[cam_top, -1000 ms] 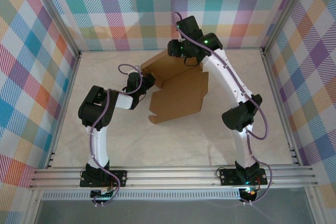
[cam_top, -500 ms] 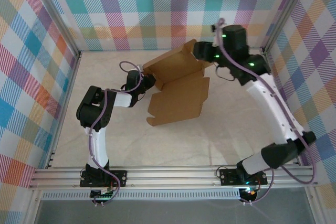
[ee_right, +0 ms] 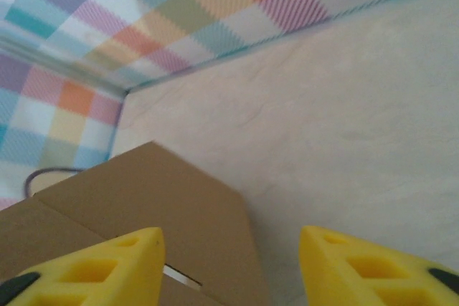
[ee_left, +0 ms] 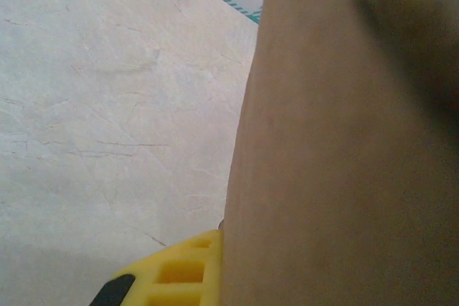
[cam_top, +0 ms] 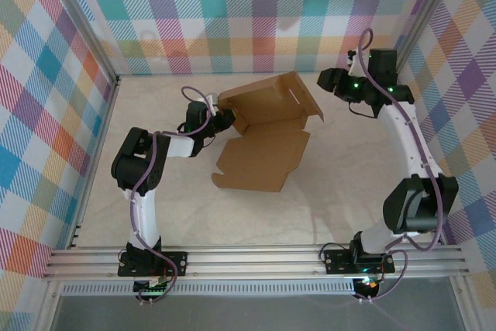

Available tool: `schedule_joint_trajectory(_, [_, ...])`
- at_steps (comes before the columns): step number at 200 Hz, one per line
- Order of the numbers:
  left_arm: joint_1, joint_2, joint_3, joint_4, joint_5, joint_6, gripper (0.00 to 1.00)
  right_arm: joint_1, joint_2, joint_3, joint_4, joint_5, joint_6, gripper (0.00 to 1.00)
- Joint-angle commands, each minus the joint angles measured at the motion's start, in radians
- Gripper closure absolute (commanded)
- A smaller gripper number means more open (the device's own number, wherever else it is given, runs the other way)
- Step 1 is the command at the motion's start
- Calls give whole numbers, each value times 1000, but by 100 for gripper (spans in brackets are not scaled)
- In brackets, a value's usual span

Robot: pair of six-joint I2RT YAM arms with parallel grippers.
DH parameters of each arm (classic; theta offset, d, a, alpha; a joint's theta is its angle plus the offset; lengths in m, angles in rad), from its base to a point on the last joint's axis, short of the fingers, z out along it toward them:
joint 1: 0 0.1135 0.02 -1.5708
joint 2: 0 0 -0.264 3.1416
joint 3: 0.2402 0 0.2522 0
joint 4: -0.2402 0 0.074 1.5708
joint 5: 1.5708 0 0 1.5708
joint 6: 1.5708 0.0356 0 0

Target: Fold the paper box

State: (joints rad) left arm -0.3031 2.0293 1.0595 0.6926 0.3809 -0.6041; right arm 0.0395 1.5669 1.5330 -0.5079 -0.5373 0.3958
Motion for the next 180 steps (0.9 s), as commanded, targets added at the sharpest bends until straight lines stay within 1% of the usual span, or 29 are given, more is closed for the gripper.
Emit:
schedule_joint_trajectory(1, [7,-44,41,-17,-3,1,100,23,41,48,22,-215,-46,58])
schedule_joint_trajectory(9, [6,-45,53,-47,-12,-11,100,40,42,49,7,-214,-75,61])
schedule_joint_trajectory(21, [6,-44,70,-68,-13,-18,100,60,35,41,4,-208,-103,62])
schedule_joint_trajectory(44, [5,-36,92,-127,-34,-21,100,77,15,12,27,-202,-100,65])
schedule_joint_trajectory(63, [5,-27,103,-171,-49,-29,100,98,1,-3,19,-159,-115,69])
schedule_joint_trajectory(90, [5,-15,121,-184,-41,-51,100,135,8,-8,-21,-109,-157,71])
schedule_joint_trajectory(147, [2,-7,141,-226,-31,-57,100,239,47,15,-100,77,-270,71])
schedule_joint_trajectory(180, [1,-15,137,-251,-34,-35,100,261,58,-18,-96,195,-295,69])
